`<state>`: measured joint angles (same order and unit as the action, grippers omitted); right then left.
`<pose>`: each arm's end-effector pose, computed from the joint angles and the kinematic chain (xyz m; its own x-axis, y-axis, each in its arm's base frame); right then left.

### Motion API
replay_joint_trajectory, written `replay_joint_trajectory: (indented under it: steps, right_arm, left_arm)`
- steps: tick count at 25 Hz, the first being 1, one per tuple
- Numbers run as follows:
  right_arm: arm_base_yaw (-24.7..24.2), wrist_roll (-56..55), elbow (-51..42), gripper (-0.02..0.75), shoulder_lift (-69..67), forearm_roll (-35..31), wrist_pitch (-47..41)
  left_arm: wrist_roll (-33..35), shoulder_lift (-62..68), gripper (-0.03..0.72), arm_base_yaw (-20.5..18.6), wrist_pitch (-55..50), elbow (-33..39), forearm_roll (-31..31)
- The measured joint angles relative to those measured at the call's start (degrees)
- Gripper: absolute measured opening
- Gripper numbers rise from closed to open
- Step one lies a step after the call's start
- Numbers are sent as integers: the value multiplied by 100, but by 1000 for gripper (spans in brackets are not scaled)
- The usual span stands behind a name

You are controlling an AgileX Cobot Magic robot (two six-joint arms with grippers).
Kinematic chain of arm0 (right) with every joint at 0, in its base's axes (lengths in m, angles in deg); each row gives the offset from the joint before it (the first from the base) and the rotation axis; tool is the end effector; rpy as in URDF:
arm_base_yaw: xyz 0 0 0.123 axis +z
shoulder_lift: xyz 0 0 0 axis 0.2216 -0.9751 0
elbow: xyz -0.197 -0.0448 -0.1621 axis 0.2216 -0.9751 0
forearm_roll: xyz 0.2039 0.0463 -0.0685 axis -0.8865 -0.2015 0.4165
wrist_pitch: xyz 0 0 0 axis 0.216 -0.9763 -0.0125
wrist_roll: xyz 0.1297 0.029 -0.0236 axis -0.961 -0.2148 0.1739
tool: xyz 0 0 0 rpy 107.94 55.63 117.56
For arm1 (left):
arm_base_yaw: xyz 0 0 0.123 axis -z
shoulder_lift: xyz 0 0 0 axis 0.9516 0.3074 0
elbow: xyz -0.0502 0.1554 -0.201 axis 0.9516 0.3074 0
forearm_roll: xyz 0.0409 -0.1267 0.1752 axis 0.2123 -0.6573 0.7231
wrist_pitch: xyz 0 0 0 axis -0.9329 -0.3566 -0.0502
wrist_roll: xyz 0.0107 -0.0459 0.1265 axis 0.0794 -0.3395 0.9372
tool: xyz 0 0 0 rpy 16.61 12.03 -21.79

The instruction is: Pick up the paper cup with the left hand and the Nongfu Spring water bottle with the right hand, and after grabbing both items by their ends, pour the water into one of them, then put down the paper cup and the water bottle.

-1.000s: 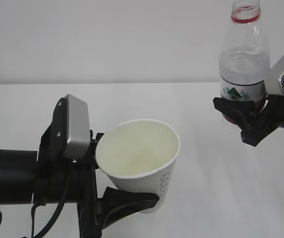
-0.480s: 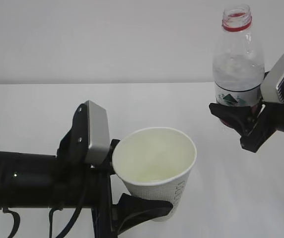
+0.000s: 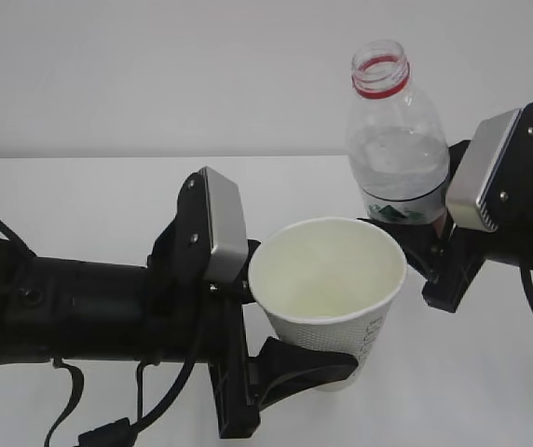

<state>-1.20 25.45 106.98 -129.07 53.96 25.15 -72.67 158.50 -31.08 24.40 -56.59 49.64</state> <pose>0.2587 0.1235 0.1998 0.1405 -0.5216 -0.8415 -0.7131 0.5363 -0.4514 0.1901 -0.2723 0.1619 -0.0369 0.3052 -0.9516 0.9854 0.1695 0.0162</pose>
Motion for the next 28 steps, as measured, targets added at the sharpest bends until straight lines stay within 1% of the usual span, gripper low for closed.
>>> replay_joint_trajectory:
  steps: [3, 9, 14, 22, 28]
  right_arm:
    - [0, 238, 137, 515, 0, 0, -68]
    - [0, 730, 413, 515, 0, 0, -80]
    - [0, 1360, 441, 515, 0, 0, -128]
    - [0, 2376, 441, 515, 0, -609, -153]
    - [0, 2936, 441, 515, 0, -997, -165]
  left_arm:
    - [-131, 0, 545, 0, -105, 0, 109]
    - [-222, 0, 545, 0, -139, 0, 122]
    - [-234, 0, 544, -37, -272, 0, -67]
    - [-234, 0, 544, -50, -389, -27, -117]
    - [-234, 0, 544, -50, -389, -27, -117]
